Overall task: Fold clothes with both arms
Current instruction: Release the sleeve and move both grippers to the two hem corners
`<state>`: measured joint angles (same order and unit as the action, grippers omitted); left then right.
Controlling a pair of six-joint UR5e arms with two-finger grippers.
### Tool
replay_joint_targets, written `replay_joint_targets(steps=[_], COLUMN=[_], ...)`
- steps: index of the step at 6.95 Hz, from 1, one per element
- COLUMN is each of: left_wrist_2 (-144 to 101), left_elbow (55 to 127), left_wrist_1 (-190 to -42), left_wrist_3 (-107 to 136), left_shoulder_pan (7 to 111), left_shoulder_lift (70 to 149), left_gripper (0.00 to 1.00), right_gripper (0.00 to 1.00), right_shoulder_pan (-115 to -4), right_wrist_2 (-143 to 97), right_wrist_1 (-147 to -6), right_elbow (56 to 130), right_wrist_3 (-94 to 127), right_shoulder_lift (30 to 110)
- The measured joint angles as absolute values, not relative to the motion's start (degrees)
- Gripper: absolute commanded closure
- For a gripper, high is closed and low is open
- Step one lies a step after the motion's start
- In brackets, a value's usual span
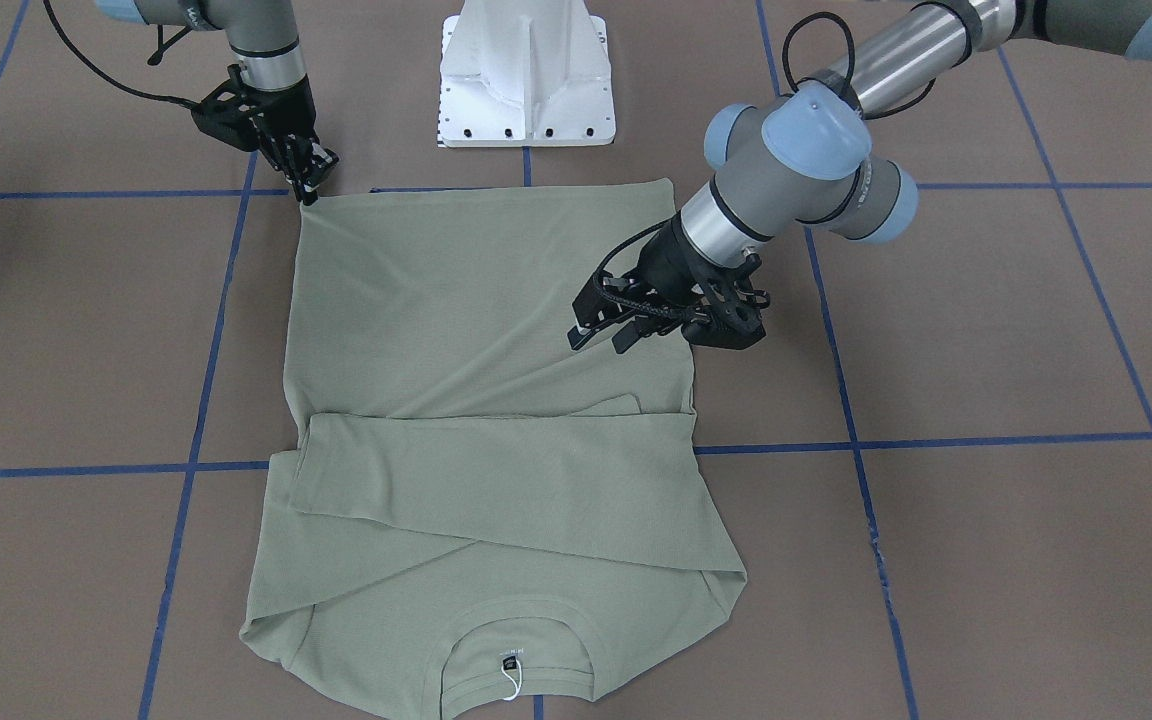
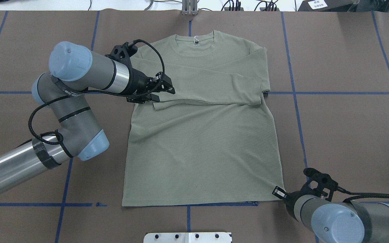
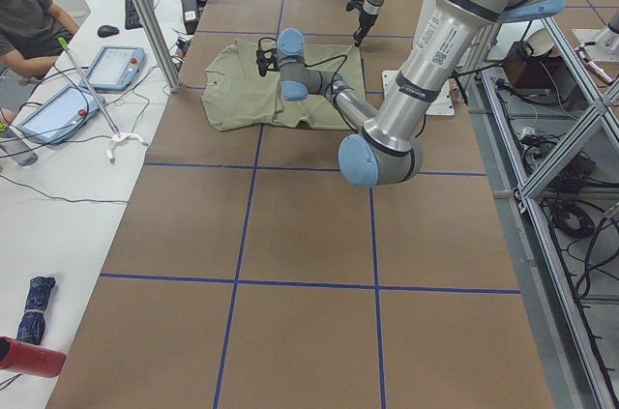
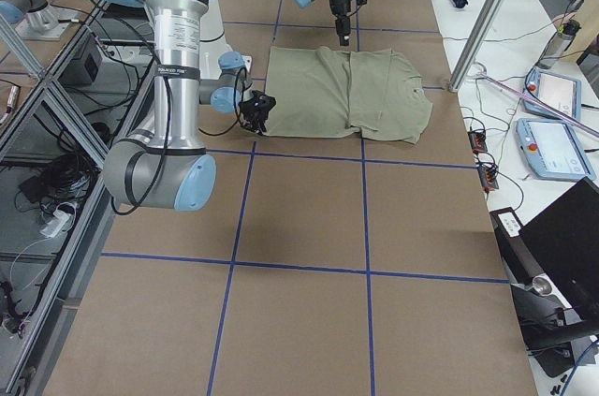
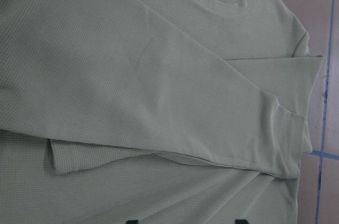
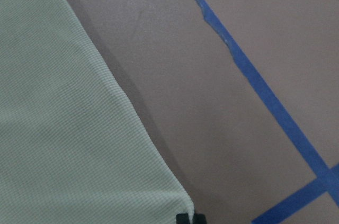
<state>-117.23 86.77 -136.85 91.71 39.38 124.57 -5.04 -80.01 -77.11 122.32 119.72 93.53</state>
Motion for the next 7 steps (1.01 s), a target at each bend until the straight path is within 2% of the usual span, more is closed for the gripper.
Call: replay_joint_targets(steps=[3,4,6,7], left_wrist_2=[-113.8,-109.1,-96.4,-90.7], left_elbow=[94.3,99.9,113.6,117.3], left_wrist_1=[-135.1,-130.8,-113.0,-106.8], left_wrist_3=[95.6,97.1,99.9,103.0], left_shoulder_pan=[37.6,33.9,23.1,17.3], left_shoulder_lift=[118.6,115.1,108.9,106.3], left_gripper=[0.33,0.33,0.33,0.33], right_gripper=[1.0,1.0,1.0,1.0], right_shoulder_pan=[-7.0,-7.5,-7.6,-7.6], right_wrist_2=[-82.6,-83.1,-83.5,-83.5], right_wrist_1=[-77.1,-77.0,-77.0,-77.0], right_elbow=[124.3,124.9,125.8,126.0], right_wrist_3=[119.3,119.2,119.2,119.2], right_shoulder_lift=[94.2,94.5,95.2,95.2])
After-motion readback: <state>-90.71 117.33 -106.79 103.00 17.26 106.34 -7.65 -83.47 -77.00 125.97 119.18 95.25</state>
